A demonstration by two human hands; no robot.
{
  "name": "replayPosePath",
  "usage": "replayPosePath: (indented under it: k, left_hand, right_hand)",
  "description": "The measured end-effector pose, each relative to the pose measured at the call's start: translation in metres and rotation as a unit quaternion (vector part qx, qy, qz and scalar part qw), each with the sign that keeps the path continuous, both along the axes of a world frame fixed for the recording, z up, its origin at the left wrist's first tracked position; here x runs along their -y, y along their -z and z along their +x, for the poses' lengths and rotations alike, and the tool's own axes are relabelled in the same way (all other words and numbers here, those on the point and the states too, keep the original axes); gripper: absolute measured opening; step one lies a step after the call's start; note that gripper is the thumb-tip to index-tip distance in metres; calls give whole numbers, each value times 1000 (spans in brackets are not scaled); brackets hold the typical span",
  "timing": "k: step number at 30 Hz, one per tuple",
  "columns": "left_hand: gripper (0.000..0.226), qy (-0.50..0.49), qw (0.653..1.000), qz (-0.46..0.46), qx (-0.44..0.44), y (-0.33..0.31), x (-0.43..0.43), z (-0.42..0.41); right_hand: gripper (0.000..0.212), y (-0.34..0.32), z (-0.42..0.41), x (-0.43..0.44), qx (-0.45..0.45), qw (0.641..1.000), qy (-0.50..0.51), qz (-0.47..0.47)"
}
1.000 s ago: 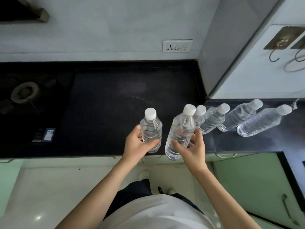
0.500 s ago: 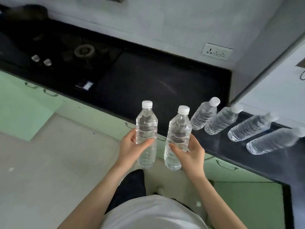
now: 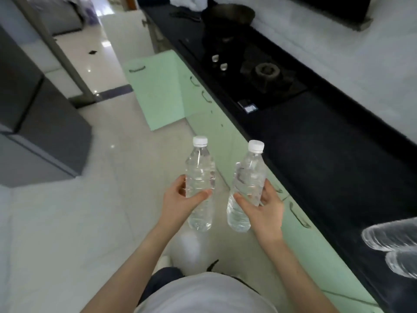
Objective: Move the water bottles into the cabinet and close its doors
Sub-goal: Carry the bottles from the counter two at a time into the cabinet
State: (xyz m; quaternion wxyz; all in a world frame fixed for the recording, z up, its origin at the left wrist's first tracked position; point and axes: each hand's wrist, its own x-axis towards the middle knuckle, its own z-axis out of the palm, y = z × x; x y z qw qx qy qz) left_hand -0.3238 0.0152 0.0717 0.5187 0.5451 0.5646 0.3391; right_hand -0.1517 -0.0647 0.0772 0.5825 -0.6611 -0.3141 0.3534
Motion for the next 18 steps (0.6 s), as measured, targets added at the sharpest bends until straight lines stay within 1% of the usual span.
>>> replayPosePath:
  k: [5, 8, 12, 15, 18]
  left_hand:
    - [26, -97, 995, 3, -28, 6, -14, -117]
    - [26, -143, 989, -8, -37, 11, -24, -190]
    - [24, -217, 975, -25, -32, 12, -42, -283]
    - [25, -275, 960, -36, -36, 12, -61, -340]
    - [25, -311, 949, -44, -38, 12, -88, -380]
  right_hand:
    - [42, 10, -100, -52, -7, 994, -107, -8]
    - [41, 18, -172, -82, -22, 985, -170, -20]
    - [41, 19, -265, -129, -14, 970, -239, -32]
    - [42, 15, -317, -167, -9, 958, -283, -34]
    - [45, 12, -350, -205, -8, 952, -302, -38]
